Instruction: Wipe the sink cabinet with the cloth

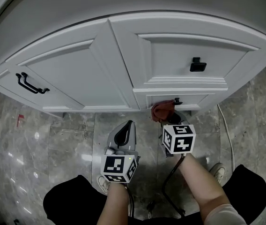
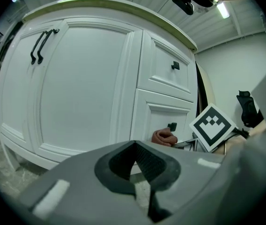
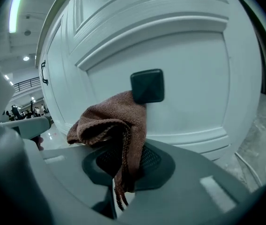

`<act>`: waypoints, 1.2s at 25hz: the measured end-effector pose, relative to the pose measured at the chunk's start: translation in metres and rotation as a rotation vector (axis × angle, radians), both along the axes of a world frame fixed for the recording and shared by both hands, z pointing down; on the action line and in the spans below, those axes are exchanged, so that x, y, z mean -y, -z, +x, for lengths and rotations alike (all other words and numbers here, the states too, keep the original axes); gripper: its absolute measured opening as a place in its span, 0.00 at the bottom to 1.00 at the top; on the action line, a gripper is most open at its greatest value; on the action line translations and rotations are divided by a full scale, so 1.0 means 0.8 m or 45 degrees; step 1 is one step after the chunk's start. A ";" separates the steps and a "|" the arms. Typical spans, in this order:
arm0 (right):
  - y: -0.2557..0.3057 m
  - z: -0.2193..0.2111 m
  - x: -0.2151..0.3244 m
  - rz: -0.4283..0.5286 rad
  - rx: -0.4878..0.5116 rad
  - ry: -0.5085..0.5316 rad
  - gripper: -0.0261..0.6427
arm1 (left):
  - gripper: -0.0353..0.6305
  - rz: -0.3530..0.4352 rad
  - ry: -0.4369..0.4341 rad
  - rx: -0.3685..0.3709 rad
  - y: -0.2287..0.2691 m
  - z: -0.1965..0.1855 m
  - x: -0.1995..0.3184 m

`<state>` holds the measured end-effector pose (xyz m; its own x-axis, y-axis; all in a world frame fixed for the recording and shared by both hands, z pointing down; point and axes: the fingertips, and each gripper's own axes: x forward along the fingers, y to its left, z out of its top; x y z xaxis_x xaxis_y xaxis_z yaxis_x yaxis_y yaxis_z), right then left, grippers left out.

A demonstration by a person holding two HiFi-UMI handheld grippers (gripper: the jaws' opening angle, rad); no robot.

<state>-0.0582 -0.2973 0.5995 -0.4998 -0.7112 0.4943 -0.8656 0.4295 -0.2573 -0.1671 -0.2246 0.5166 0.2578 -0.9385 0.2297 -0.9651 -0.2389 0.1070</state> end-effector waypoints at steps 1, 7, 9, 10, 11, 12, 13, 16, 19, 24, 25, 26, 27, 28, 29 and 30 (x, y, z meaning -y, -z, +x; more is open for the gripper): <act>0.001 0.011 0.002 0.006 -0.009 -0.015 0.16 | 0.05 -0.005 0.000 0.005 -0.001 0.005 0.002; -0.001 0.078 0.009 -0.004 -0.003 -0.131 0.16 | 0.05 -0.020 -0.047 -0.001 -0.005 0.045 0.011; -0.001 0.095 0.011 -0.005 -0.008 -0.154 0.16 | 0.05 -0.023 -0.064 0.001 -0.007 0.057 0.013; -0.001 0.103 0.012 -0.007 -0.008 -0.166 0.16 | 0.05 -0.026 -0.071 0.002 -0.008 0.062 0.013; -0.001 0.110 0.012 -0.009 -0.007 -0.177 0.16 | 0.05 -0.029 -0.078 0.004 -0.009 0.066 0.014; 0.000 0.117 0.013 -0.011 -0.005 -0.190 0.16 | 0.05 -0.033 -0.083 0.005 -0.011 0.071 0.015; 0.000 0.125 0.014 -0.013 -0.002 -0.205 0.16 | 0.05 -0.035 -0.088 0.004 -0.012 0.075 0.015; 0.001 0.150 0.016 -0.019 0.001 -0.267 0.16 | 0.05 -0.026 -0.088 -0.003 -0.010 0.085 0.017; 0.003 0.176 0.019 -0.021 -0.020 -0.330 0.16 | 0.05 0.006 -0.089 0.000 -0.003 0.097 0.018; 0.002 0.218 0.015 -0.031 -0.052 -0.408 0.16 | 0.05 0.014 -0.130 -0.001 0.003 0.118 0.017; 0.005 0.221 0.013 -0.033 -0.041 -0.409 0.16 | 0.05 0.015 -0.135 -0.005 0.005 0.121 0.017; 0.010 0.222 0.010 -0.030 -0.028 -0.398 0.16 | 0.05 0.019 -0.138 -0.012 0.009 0.123 0.016; 0.017 0.220 0.006 -0.019 -0.021 -0.381 0.16 | 0.05 0.026 -0.139 -0.021 0.014 0.125 0.015; 0.027 0.218 0.001 0.000 -0.020 -0.365 0.16 | 0.05 0.035 -0.141 -0.030 0.021 0.127 0.014; 0.039 0.216 -0.005 0.022 -0.021 -0.352 0.16 | 0.05 0.045 -0.146 -0.037 0.029 0.129 0.012; 0.052 0.213 -0.011 0.047 -0.021 -0.342 0.16 | 0.05 0.057 -0.156 -0.039 0.039 0.131 0.008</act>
<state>0.1121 -0.2884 0.5581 -0.2833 -0.8347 0.4722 -0.9536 0.1929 -0.2311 -0.0623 -0.2310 0.4852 0.3770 -0.9088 0.1789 -0.9250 -0.3596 0.1226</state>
